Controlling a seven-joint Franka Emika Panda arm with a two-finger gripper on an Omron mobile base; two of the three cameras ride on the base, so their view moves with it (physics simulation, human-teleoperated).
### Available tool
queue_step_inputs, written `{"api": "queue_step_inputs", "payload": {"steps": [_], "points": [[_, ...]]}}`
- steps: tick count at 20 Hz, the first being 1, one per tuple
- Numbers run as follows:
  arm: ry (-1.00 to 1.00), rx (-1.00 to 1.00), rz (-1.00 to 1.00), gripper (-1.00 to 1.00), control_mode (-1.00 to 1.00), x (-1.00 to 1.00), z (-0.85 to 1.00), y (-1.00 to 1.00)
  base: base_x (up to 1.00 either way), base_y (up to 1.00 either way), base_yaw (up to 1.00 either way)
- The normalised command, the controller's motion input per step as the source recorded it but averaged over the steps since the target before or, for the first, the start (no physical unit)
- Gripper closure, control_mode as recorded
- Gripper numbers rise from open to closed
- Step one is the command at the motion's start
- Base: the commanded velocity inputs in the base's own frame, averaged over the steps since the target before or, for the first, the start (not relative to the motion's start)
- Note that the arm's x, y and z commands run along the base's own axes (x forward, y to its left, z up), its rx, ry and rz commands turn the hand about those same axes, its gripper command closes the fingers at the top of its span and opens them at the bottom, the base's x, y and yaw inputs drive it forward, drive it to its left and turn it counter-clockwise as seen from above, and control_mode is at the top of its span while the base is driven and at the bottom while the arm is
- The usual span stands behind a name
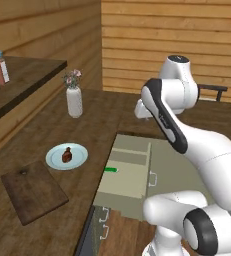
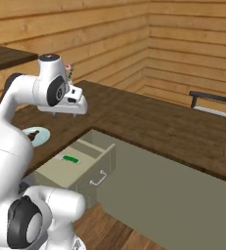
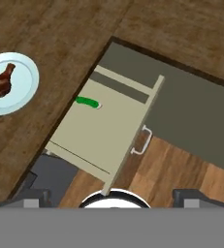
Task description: Pick up the knife from the drawer and place it on the cutting board. Then place the meat from the plate to the cutting board.
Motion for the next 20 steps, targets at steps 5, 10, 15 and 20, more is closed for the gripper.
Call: {"api": "queue_step_inputs", "payload": {"steps": [5,10,15,20], "points": [[0.0,0.0,0.01,-1.0,-1.0,0.13,-0.03,0.01,0.0,0.0,0.0],[0.0,0.03,0.41,-1.0,-1.0,0.52,-0.5,0.0,0.0,0.0,0.0],[0.0,0.07,0.55,-1.0,-1.0,0.31,-0.72,-0.1,0.0,0.0,0.0],[0.0,0.05,0.37,-1.0,-1.0,-0.1,-0.89,-0.25,0.0,0.0,0.0]]}}
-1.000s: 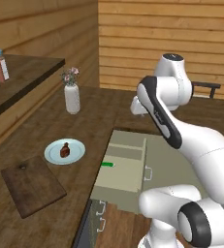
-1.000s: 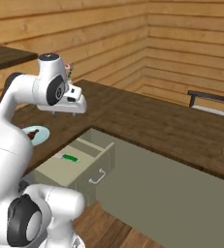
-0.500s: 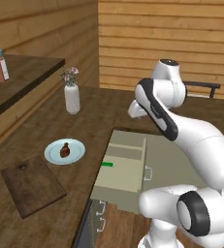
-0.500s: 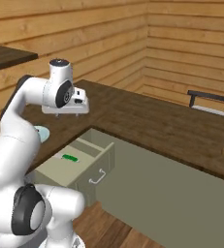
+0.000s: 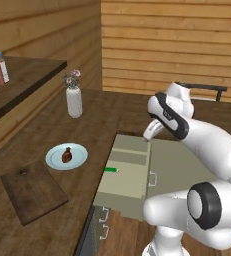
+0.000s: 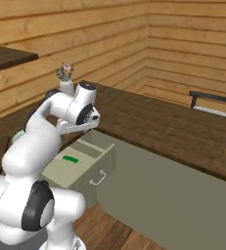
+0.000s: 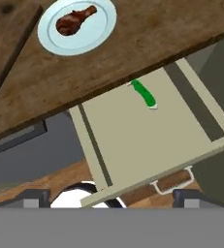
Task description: Pick up the knife from the drawer and place it on the cutting board. Then place the meat from the plate to the cutting board.
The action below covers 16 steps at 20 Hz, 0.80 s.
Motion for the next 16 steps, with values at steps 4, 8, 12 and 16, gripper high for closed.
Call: {"api": "queue_step_inputs", "payload": {"steps": [4,8,12,16], "points": [[0.0,-0.02,0.28,-1.0,-1.0,-0.12,-1.0,0.0,0.0,0.0,0.0],[0.0,-0.05,0.13,-1.0,-1.0,0.0,-1.0,0.0,0.0,0.0,0.0],[0.06,0.0,0.0,-1.0,-1.0,0.14,-0.83,-0.01,0.0,0.0,0.0],[0.04,0.0,0.0,-1.0,-1.0,0.29,-0.46,0.0,0.0,0.0,0.0]]}}
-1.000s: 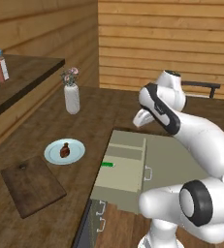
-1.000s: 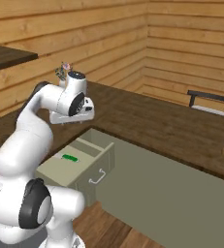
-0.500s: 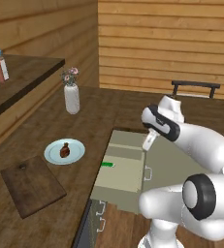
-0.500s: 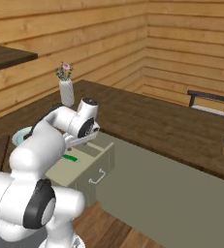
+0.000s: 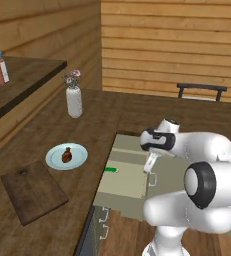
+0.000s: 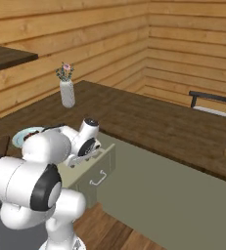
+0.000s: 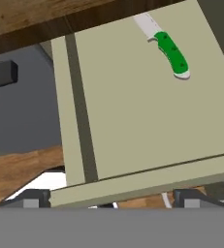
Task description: Pick up the knife from the drawer and place it on the cutting board. Then place the meat from the plate to the cutting board.
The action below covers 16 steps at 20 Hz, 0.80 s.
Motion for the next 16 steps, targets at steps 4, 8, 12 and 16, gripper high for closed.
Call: {"api": "queue_step_inputs", "payload": {"steps": [4,8,12,16], "points": [[0.02,-0.03,-0.03,-1.0,-1.0,0.29,-0.29,0.0,0.0,0.0,0.0],[0.0,-0.05,-0.01,-1.0,-1.0,0.26,-0.26,0.0,0.0,0.0,0.0],[0.0,-0.03,0.0,-1.0,-1.0,0.31,-0.22,0.0,0.0,0.0,0.0],[-0.12,0.0,0.0,-1.0,-1.0,0.18,-0.23,-0.04,0.0,0.0,0.0]]}}
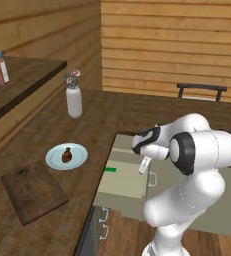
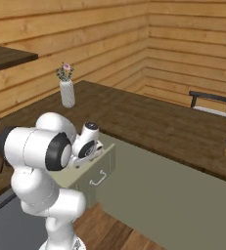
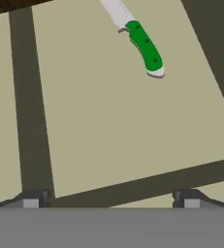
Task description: Pick up the knife from the drawer and place it on the cutting board. Then place the meat from the plate to the cutting board.
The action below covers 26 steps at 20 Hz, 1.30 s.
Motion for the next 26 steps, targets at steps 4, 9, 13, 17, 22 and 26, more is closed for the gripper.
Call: {"api": "queue_step_inputs", "payload": {"steps": [4,9,13,17,22,26], "points": [[-0.1,0.0,0.0,-1.0,-1.0,0.11,-0.33,-0.19,0.0,0.0,0.0],[0.0,0.0,0.0,-1.0,-1.0,0.0,-0.28,-0.26,0.0,0.0,0.0],[0.0,0.0,0.0,-1.0,-1.0,0.0,-0.21,-0.32,0.0,0.0,0.0],[0.0,0.0,0.0,-1.0,-1.0,-0.16,-0.23,-0.54,0.0,0.0,0.0],[0.0,-0.01,-0.01,-1.0,-1.0,-0.41,-0.39,-0.68,0.0,0.0,0.0],[0.02,0.0,0.0,-1.0,-1.0,-0.43,-0.28,-0.95,0.0,0.0,0.0]]}}
